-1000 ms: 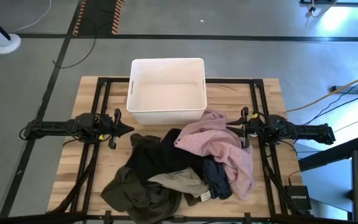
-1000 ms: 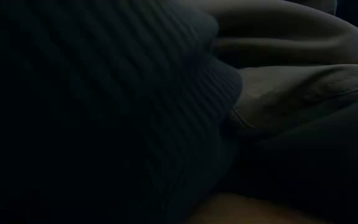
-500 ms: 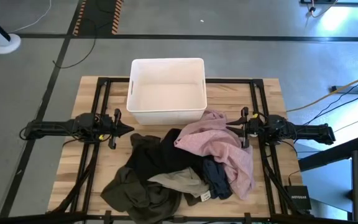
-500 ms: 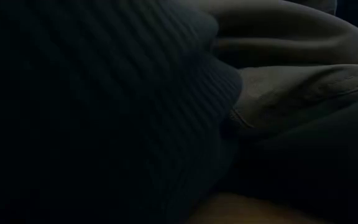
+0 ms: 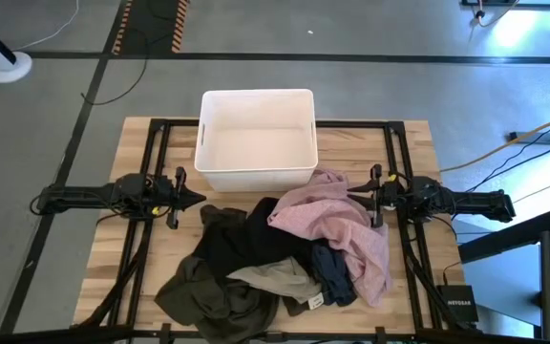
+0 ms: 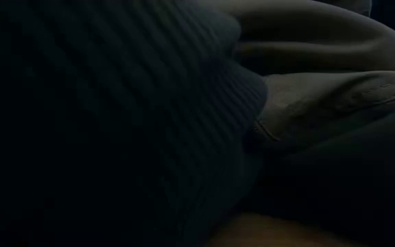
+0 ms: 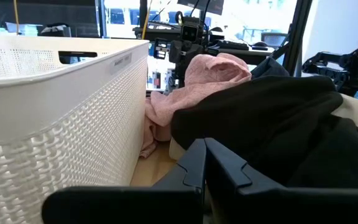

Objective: Sort clothes

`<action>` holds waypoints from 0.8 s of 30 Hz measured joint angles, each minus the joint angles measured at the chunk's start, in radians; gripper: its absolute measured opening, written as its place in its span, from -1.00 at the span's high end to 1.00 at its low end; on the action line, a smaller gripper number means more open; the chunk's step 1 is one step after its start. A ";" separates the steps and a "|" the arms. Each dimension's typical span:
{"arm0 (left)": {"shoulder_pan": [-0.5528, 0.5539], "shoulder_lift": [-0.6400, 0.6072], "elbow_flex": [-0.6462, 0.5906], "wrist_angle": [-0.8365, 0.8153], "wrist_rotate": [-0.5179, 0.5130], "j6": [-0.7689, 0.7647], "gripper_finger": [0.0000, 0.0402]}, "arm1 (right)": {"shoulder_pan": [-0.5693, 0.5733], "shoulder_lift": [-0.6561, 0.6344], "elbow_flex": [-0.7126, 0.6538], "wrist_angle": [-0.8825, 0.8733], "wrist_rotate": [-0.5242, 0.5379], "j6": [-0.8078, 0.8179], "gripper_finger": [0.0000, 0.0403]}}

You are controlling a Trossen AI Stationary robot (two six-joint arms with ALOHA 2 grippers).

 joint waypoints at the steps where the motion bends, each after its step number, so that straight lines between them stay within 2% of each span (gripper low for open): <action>1: 0.000 0.000 0.000 0.000 -0.001 0.000 1.00 | 0.000 0.000 0.000 0.000 0.000 0.000 0.56; 5: 0.001 0.000 -0.001 0.006 -0.034 0.000 1.00 | 0.000 0.000 0.000 0.000 0.000 0.000 0.56; 15: 0.000 0.000 -0.001 0.007 -0.039 0.000 1.00 | 0.000 0.000 0.000 0.000 0.000 0.000 0.56; 20: 0.001 0.000 -0.001 0.019 -0.053 -0.119 1.00 | 0.000 0.000 0.000 0.000 0.000 0.000 0.56; 24: 0.001 0.000 -0.001 0.071 -0.057 -0.121 1.00 | 0.000 0.000 0.000 0.023 0.001 0.003 0.56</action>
